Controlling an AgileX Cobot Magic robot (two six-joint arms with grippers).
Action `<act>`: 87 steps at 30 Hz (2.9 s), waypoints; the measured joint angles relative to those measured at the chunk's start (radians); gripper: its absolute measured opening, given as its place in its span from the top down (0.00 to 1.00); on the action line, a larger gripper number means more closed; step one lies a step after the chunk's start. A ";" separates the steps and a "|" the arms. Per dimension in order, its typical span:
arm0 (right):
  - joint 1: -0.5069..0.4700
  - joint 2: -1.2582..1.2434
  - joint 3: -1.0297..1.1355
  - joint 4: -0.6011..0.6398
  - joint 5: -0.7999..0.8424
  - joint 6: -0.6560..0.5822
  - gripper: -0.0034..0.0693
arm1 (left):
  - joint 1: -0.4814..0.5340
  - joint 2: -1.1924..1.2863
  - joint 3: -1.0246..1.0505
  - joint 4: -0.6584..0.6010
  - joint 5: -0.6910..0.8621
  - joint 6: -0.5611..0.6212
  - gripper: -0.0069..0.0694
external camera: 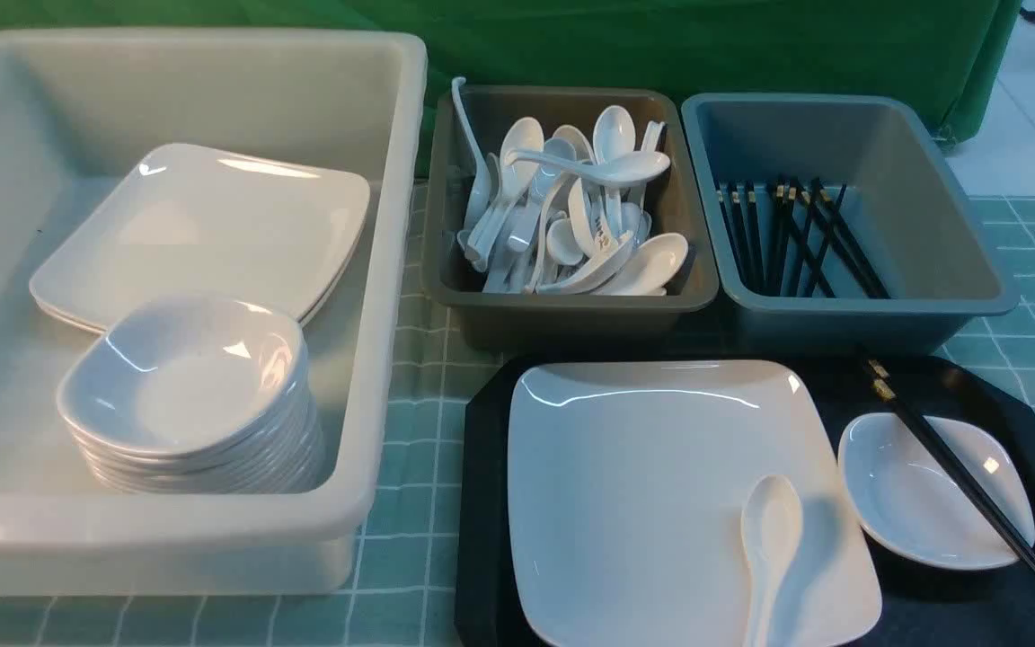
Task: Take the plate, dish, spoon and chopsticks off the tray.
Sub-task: Use the right arm to grab a pair of chopsticks from the plate
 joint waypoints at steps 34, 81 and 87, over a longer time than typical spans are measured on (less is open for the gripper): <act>0.000 0.000 0.000 0.000 0.000 0.000 0.62 | 0.000 0.035 -0.118 -0.126 -0.262 -0.493 0.89; 0.240 0.961 -0.733 0.050 0.364 -0.004 0.76 | -0.565 0.885 -0.781 -0.401 0.290 0.312 0.89; 0.152 1.367 -0.956 -0.020 0.514 -0.064 0.71 | -0.565 0.805 -0.786 -0.400 0.356 0.319 0.89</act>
